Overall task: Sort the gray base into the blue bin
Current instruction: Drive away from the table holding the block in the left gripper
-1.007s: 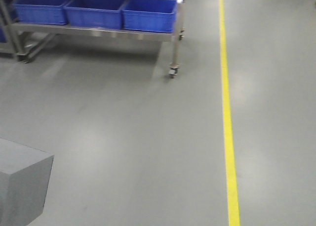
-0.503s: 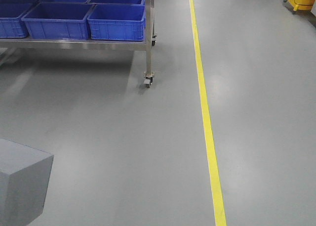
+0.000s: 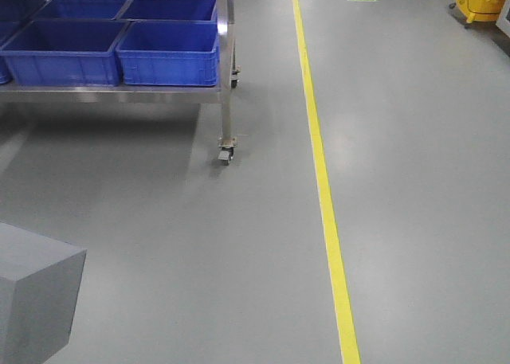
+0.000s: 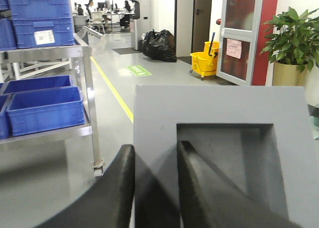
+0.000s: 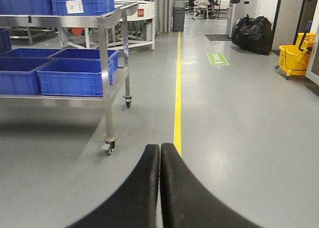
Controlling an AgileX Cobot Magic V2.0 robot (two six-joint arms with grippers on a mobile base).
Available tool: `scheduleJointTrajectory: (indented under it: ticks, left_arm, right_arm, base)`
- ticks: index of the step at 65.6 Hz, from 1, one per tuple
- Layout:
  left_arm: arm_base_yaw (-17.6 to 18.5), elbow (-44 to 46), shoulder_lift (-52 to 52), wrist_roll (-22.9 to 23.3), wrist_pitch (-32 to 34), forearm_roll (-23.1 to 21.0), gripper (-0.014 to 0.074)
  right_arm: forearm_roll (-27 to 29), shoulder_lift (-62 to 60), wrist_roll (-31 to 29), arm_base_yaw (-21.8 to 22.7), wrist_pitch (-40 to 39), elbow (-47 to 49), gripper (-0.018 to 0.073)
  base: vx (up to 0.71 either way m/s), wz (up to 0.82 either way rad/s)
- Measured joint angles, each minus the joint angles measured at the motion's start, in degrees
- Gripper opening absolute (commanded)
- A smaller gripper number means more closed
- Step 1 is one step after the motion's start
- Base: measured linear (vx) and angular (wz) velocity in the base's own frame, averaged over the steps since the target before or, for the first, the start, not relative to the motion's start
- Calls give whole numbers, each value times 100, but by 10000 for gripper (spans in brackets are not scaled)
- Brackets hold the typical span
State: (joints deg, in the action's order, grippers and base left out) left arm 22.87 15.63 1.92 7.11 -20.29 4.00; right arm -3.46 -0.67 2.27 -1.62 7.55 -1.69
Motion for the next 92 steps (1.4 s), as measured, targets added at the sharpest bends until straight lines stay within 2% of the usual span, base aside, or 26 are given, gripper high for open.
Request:
scheduleJointTrajectory:
  ticks: [49,92]
  left_arm:
    - [0,0,0,0,0,0,-6]
    - [0,0,0,0,0,0,-6]
  right_arm:
    - [0,0,0,0,0,0,-9]
    - [0,0,0,0,0,0,-9]
  base:
    - [39,-10]
    - [38,28]
